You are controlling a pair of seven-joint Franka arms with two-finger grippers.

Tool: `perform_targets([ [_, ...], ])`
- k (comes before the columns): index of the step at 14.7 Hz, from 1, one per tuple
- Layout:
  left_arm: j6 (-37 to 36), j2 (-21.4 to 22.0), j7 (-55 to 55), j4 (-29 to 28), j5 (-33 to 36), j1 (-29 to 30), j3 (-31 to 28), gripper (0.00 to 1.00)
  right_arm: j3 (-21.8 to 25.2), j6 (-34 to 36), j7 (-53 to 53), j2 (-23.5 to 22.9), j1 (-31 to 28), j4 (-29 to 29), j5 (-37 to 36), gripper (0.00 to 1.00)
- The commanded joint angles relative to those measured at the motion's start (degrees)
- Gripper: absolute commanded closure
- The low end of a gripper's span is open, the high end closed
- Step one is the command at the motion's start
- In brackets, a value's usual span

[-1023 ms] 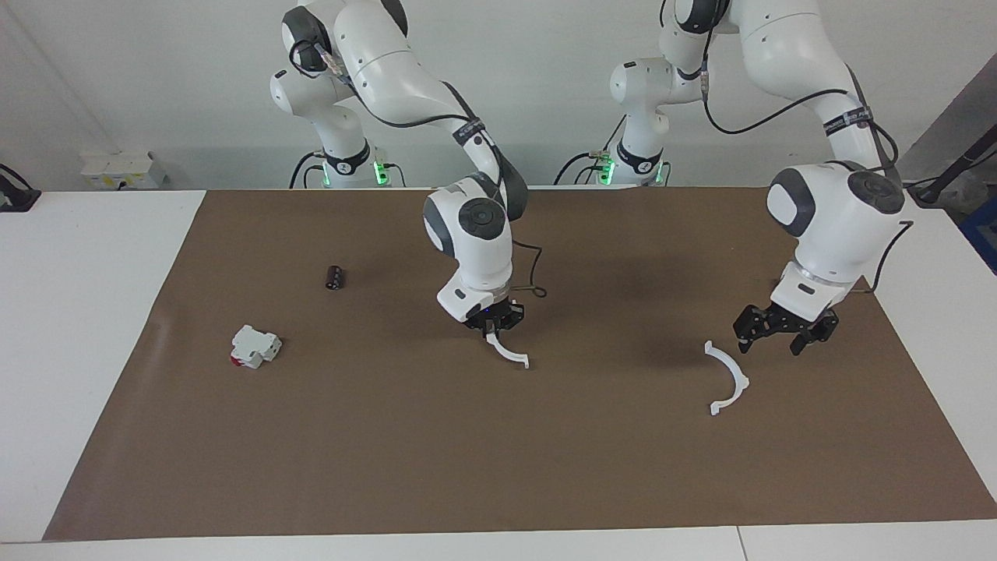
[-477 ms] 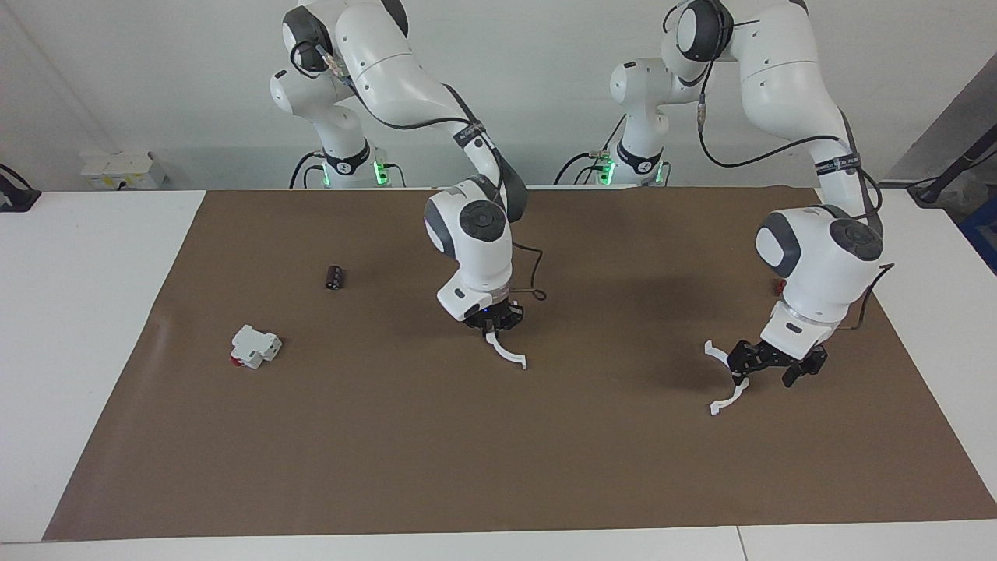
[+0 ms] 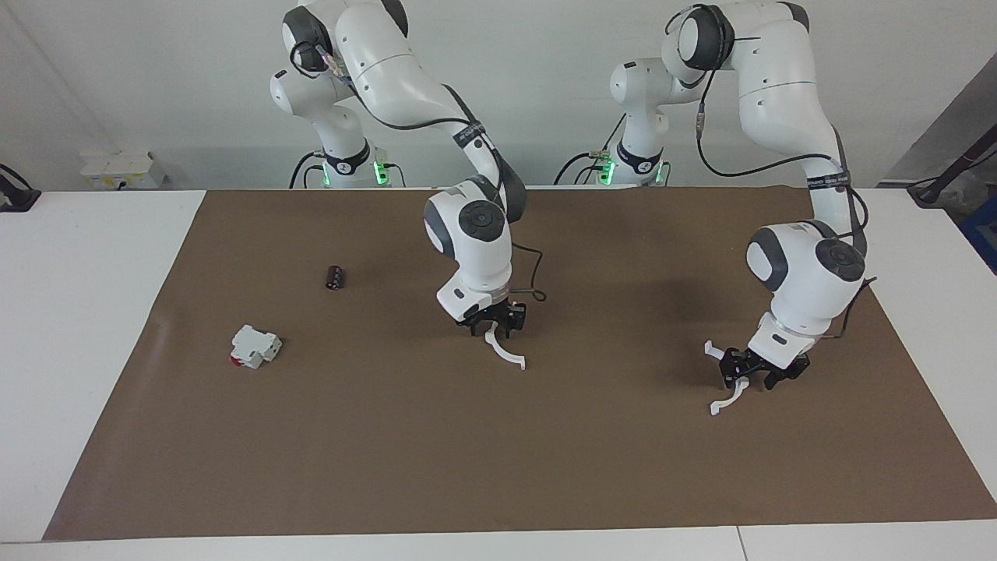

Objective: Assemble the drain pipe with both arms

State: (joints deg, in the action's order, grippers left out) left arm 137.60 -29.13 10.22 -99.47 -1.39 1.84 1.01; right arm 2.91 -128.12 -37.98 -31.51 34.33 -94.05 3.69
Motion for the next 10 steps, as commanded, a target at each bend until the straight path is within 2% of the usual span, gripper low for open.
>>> perform_targets([
  [1,1.3,1.3,0.7,-1.7,0.2,-0.1,0.3,0.85,-0.2,2.2,-0.4,0.9,-1.3,2.4,0.2,0.1],
  [2,1.1,1.4,0.7,-1.7,0.2,-0.1,0.3,1.0,0.2,5.1,-0.1,0.9,-1.9,4.6,0.1,0.1],
  [5,-0.3,2.8,0.4,-1.6,0.2,-0.3,0.3,1.0,0.2,13.9,4.5,2.2,-6.3,10.6,0.3,0.09],
  [8,-2.8,5.5,-0.2,-1.5,0.7,-2.7,0.1,1.0,0.0,22.8,11.2,10.0,-12.9,11.0,0.6,0.08],
  [10,-3.0,5.8,-2.7,-1.5,0.9,-6.1,0.0,1.0,0.4,28.2,16.3,15.5,-16.3,11.0,0.1,0.08],
])
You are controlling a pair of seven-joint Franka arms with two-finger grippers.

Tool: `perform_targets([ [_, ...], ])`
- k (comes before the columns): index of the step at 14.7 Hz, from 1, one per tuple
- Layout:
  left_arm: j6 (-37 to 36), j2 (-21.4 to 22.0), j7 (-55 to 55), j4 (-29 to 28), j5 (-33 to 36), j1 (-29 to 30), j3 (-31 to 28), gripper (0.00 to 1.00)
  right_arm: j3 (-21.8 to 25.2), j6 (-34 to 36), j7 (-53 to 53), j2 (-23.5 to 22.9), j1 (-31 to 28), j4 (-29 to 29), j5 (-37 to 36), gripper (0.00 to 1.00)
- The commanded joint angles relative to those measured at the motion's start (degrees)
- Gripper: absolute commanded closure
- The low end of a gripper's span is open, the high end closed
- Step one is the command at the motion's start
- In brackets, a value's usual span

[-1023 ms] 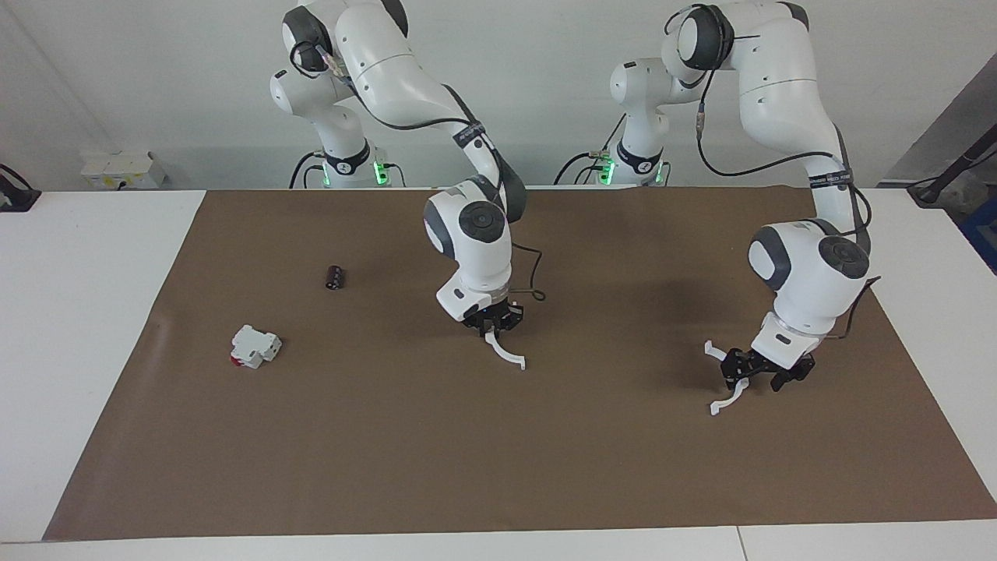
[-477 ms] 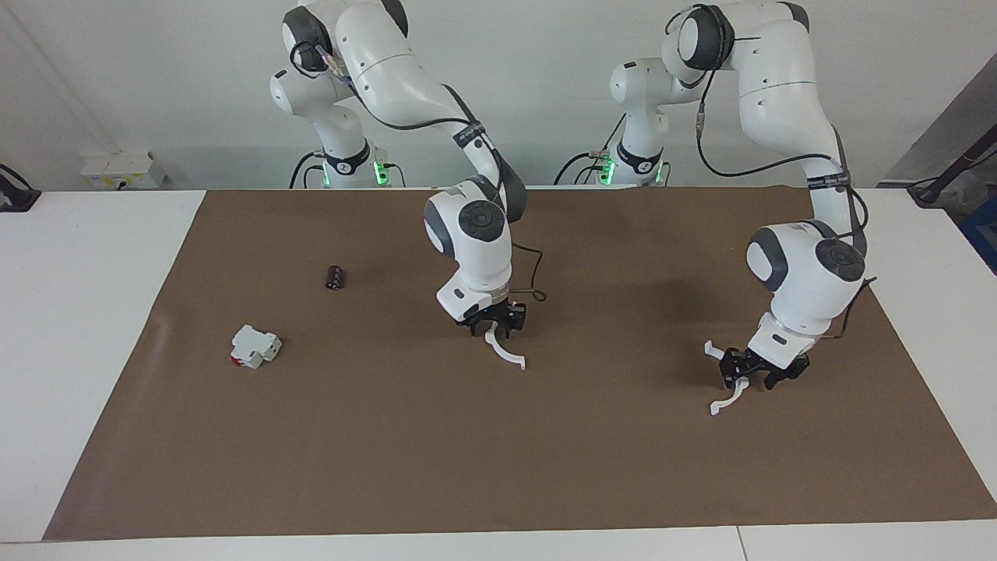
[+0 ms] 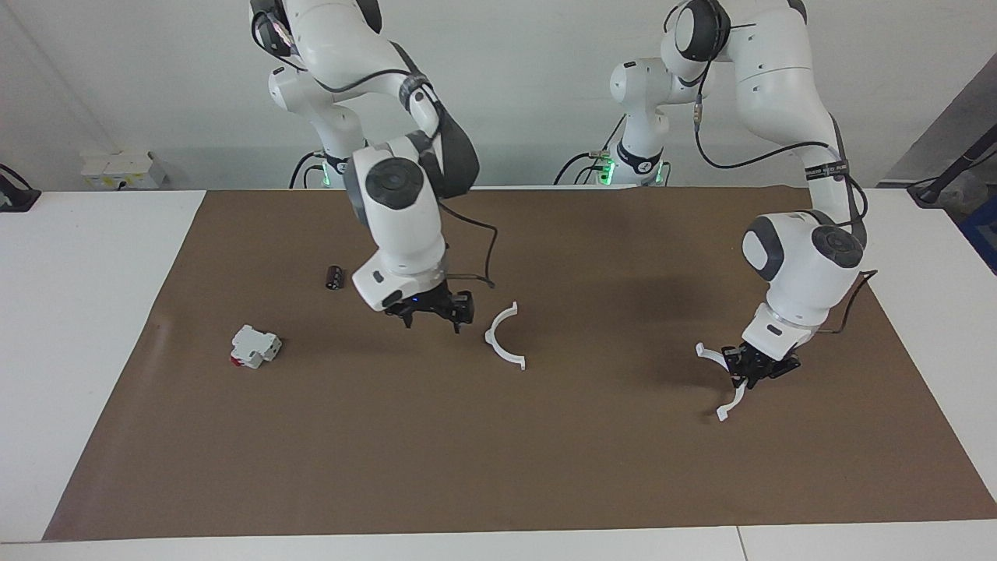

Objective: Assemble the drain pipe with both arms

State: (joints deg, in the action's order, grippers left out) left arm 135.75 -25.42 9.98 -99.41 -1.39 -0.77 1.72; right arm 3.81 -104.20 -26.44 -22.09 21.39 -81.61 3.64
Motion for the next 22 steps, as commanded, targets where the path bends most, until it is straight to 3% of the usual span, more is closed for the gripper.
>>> perform_targets([
  [1,-1.1,2.0,-4.5,-1.8,1.1,-5.1,-1.2,1.0,-0.5,6.5,7.0,8.2,-5.9,-1.4,0.1,0.08],
  [5,-0.2,2.7,-17.9,-3.8,8.3,-12.0,-1.5,1.0,-0.5,15.3,21.4,15.0,-16.1,-2.3,0.1,0.08],
  [8,-0.1,2.7,-24.5,-4.9,9.6,-17.0,-1.5,1.0,-0.5,18.0,26.9,17.1,-19.9,-4.1,0.1,0.05],
  [13,-0.1,4.2,-32.4,-8.9,10.7,-24.4,-1.5,1.0,-0.6,16.4,26.8,20.7,-17.4,-10.6,-0.2,0.04],
  [16,-0.1,4.8,-35.7,-10.1,10.9,-27.6,-1.5,1.0,-0.8,15.1,23.0,20.7,-14.4,-10.7,-6.5,0.04],
  [22,1.5,4.7,-39.0,-10.8,10.9,-30.5,-1.4,1.0,-0.8,15.1,22.8,20.9,-14.6,-11.3,-6.7,0.04],
])
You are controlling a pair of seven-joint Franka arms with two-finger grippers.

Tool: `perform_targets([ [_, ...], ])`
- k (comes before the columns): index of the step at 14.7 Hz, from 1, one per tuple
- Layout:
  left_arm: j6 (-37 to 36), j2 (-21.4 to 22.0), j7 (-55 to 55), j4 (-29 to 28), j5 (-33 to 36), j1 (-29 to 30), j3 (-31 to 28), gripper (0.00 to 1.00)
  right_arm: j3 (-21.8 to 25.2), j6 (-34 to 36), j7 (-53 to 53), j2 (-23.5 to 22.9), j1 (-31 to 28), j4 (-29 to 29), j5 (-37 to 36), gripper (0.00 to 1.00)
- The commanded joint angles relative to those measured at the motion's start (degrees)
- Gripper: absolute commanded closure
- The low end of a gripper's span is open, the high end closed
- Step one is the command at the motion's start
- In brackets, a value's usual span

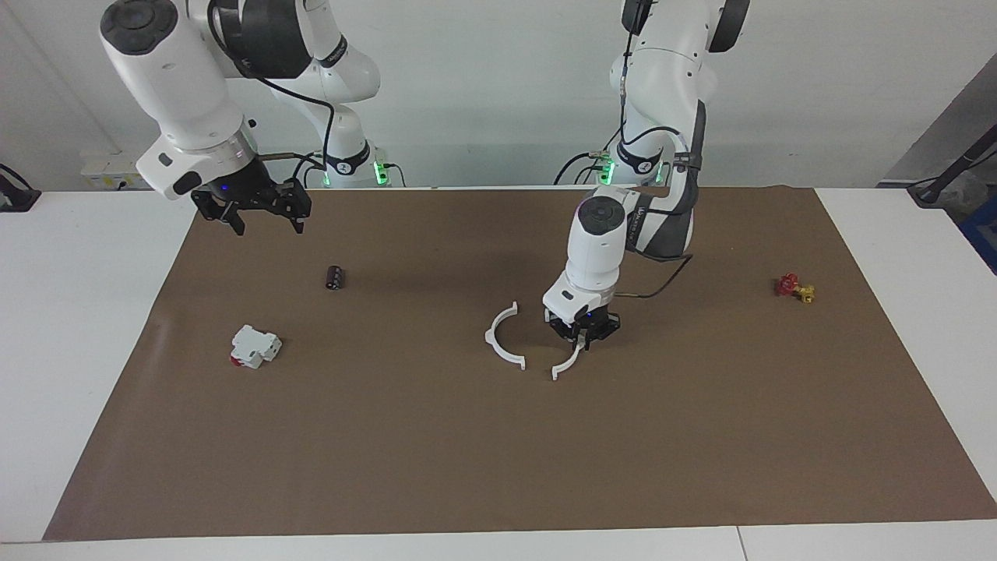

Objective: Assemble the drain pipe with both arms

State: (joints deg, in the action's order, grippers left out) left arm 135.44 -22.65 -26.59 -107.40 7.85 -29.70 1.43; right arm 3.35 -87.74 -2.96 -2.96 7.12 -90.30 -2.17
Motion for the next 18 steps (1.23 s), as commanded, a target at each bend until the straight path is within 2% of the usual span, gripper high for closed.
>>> perform_targets([
  [1,2.0,1.9,-2.9,-3.1,1.6,-2.2,-1.1,1.0,-0.4,-1.4,-0.7,2.0,-0.2,-2.9,-1.0,0.04],
  [12,4.2,1.4,-4.1,-3.2,1.7,-2.9,-0.8,1.0,-0.4,-6.0,0.1,1.5,-1.2,-1.6,0.1,0.03],
  [18,4.3,1.4,-4.2,-3.2,1.7,-3.3,-0.8,1.0,-0.3,-5.3,0.3,1.6,-1.8,-1.3,0.1,0.01],
])
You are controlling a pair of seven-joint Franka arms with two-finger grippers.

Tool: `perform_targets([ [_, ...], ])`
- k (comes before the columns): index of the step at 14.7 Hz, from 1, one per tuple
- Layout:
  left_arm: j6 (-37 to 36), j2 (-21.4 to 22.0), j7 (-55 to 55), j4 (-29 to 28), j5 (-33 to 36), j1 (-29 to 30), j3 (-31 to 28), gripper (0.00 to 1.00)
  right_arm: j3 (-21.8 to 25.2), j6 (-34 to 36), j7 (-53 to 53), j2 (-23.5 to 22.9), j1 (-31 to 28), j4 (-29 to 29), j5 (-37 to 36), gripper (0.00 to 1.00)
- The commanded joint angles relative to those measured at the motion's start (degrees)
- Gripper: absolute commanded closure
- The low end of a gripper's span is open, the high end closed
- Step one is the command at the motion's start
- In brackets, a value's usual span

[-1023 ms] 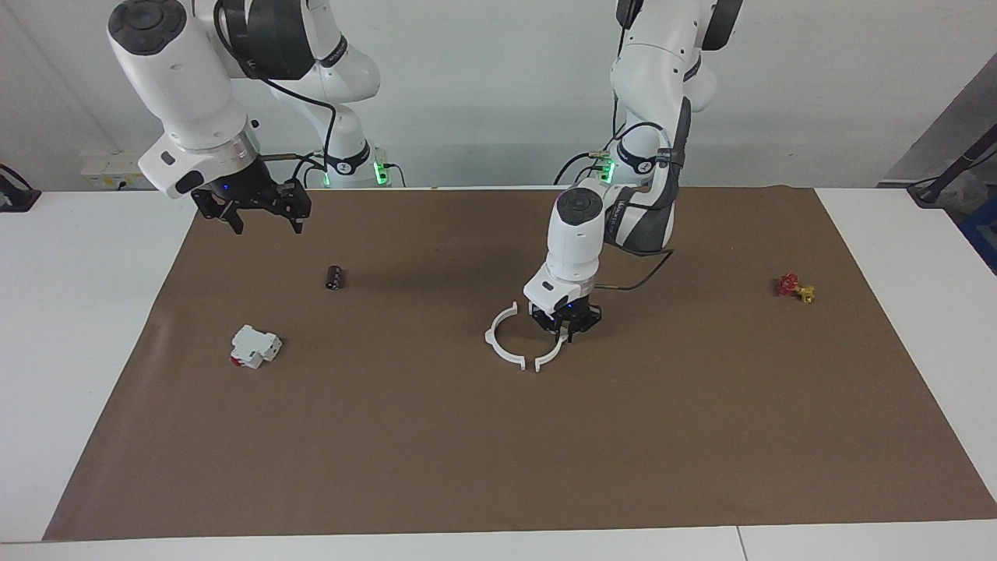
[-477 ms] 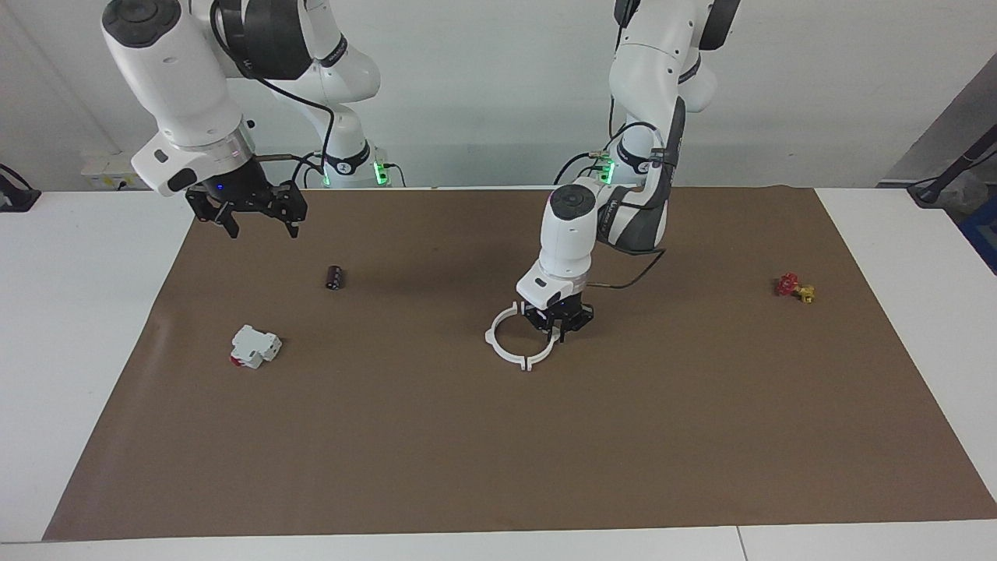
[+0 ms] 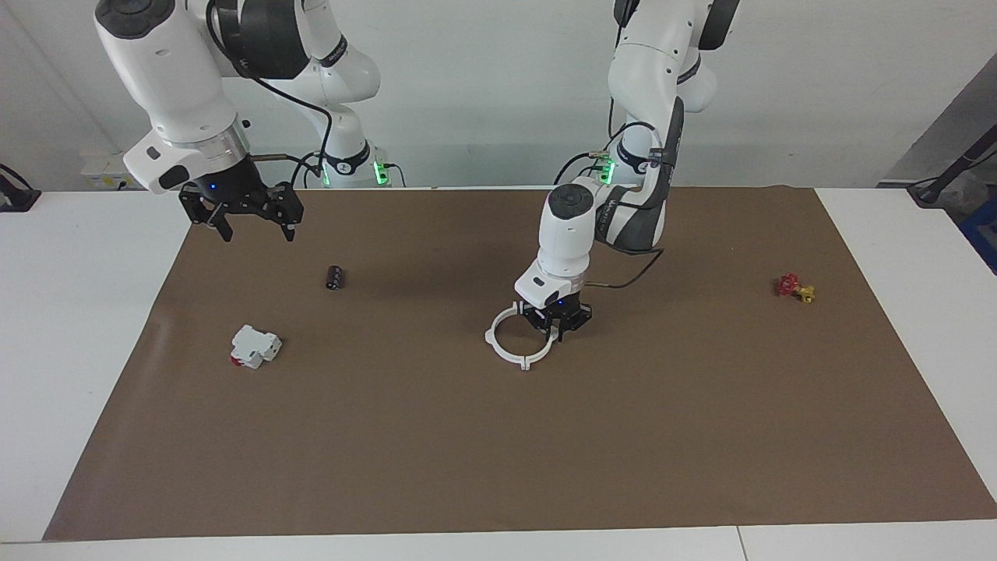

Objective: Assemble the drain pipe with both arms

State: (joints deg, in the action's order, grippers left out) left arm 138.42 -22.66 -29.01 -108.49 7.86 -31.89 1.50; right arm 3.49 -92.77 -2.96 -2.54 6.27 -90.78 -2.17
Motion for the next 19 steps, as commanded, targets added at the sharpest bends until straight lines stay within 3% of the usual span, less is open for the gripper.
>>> perform_targets([
  [1,1.3,1.5,-2.4,-2.3,1.7,-1.2,-0.9,1.0,-0.4,-0.3,0.3,1.2,-0.9,-0.8,0.1,0.0],
  [19,4.0,1.5,-2.8,-3.4,1.7,-1.4,-0.9,1.0,-0.4,-0.6,0.4,1.2,-0.9,-0.9,0.1,0.0],
])
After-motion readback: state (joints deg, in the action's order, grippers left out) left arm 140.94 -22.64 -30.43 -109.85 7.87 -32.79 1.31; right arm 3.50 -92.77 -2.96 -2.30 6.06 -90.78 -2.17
